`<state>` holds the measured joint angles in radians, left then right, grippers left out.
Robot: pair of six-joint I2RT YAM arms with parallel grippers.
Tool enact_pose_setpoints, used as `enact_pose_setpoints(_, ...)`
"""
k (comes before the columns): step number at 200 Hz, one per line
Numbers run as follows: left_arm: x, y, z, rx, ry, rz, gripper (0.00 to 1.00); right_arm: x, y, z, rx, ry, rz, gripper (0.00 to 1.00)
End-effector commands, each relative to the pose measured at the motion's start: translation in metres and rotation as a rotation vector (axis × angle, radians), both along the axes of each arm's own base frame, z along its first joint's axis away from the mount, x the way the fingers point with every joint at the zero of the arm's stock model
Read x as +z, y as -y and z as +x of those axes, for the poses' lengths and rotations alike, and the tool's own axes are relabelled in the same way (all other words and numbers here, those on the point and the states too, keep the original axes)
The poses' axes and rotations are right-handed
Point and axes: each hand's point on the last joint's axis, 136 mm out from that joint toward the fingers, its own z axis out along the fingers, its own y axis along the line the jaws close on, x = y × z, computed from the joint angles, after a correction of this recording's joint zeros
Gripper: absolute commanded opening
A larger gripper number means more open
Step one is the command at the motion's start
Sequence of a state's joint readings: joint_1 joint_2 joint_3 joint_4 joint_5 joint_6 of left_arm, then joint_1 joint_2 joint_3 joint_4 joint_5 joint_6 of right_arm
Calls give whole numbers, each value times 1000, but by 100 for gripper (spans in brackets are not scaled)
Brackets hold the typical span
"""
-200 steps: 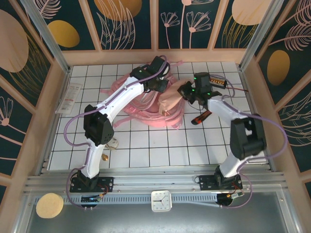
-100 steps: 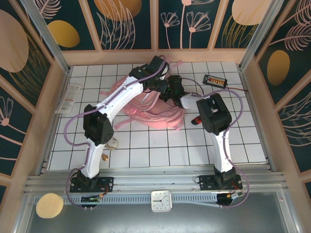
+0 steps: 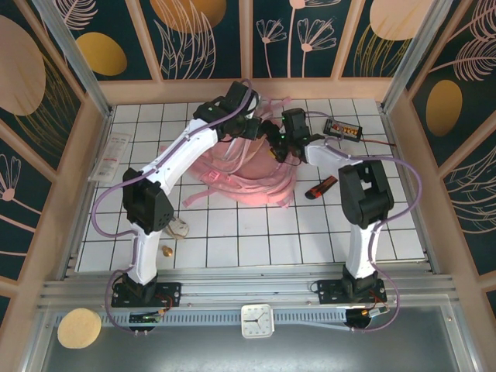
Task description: Pack the student bag
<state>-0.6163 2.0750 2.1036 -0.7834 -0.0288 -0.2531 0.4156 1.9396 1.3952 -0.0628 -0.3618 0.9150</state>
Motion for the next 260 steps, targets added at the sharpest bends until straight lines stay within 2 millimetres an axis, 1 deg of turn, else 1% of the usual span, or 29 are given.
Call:
enact_pose_setpoints(1, 14, -4, 3, 18, 37, -48, 0, 30, 20, -19, 18, 79, -80, 99)
enact_pose_setpoints(13, 6, -2, 0, 19, 15, -55, 0, 35, 36, -30, -18, 80, -101, 99)
enact_pose_setpoints(18, 3, -3, -1, 23, 6, -55, 0, 41, 44, -34, -35, 88, -111, 99)
enact_pose_setpoints(23, 2, -4, -2, 25, 1, -56, 11, 44, 52, -39, -51, 92, -132, 99)
enact_pose_setpoints(30, 5, -6, -3, 34, 5, -59, 27, 53, 63, -46, -75, 105, -160, 99)
enact_pose_setpoints(41, 13, -11, -7, 45, 20, -64, 40, 65, 81, -57, -114, 116, -211, 99)
enact_pose_setpoints(47, 18, -16, -10, 54, 28, -58, 49, 70, 90, -63, -134, 114, -235, 99)
enact_pose_setpoints(60, 27, -31, -19, 82, 38, -22, 69, 81, 107, -74, -165, 115, -270, 99)
enact_pose_setpoints(72, 32, -53, -30, 127, 44, 35, 80, 91, 120, -80, -188, 121, -290, 99)
enact_pose_setpoints(84, 38, -83, -42, 204, 52, 83, 86, 100, 124, -82, -193, 141, -295, 99)
enact_pose_setpoints(89, 40, -97, -47, 243, 50, 90, 87, 104, 122, -81, -183, 152, -290, 99)
enact_pose_setpoints(93, 36, -110, -50, 280, 36, 98, 87, 106, 120, -79, -170, 161, -285, 99)
enact_pose_setpoints(95, 42, -117, -53, 301, 43, 84, 88, 106, 118, -78, -164, 163, -283, 99)
enact_pose_setpoints(98, 43, -128, -55, 332, 39, 74, 88, 108, 117, -77, -157, 167, -276, 99)
enact_pose_setpoints(113, 32, -181, -66, 474, -11, 21, 88, 107, 100, -69, -106, 169, -240, 99)
enact_pose_setpoints(133, 8, -239, -75, 605, -51, -12, 89, 102, 76, -61, -42, 153, -185, 99)
enact_pose_setpoints(155, -24, -307, -80, 762, -76, 76, 90, 97, 49, -56, 22, 128, -115, 99)
enact_pose_setpoints(172, -43, -347, -75, 841, -68, 129, 90, 93, 33, -55, 71, 110, -79, 99)
enact_pose_setpoints(186, -58, -373, -65, 882, -71, 191, 90, 92, 23, -55, 107, 90, -66, 99)
enact_pose_setpoints(199, -67, -390, -50, 904, -67, 222, 90, 94, 16, -54, 139, 74, -65, 99)
enact_pose_setpoints(221, -73, -416, -23, 948, -48, 208, 91, 94, 9, -56, 172, 53, -85, 99)
enact_pose_setpoints(228, -70, -423, -15, 958, -27, 194, 91, 92, 9, -58, 175, 42, -88, 99)
enact_pose_setpoints(230, -78, -425, -12, 957, -44, 197, 91, 93, 9, -58, 174, 40, -88, 99)
enact_pose_setpoints(232, -81, -427, -9, 958, -46, 193, 91, 92, 9, -58, 174, 37, -89, 99)
enact_pose_setpoints(246, -92, -439, 4, 969, -61, 180, 91, 89, 9, -60, 166, 13, -83, 99)
enact_pose_setpoints(260, -104, -451, 12, 987, -81, 169, 92, 89, 9, -61, 158, 2, -77, 99)
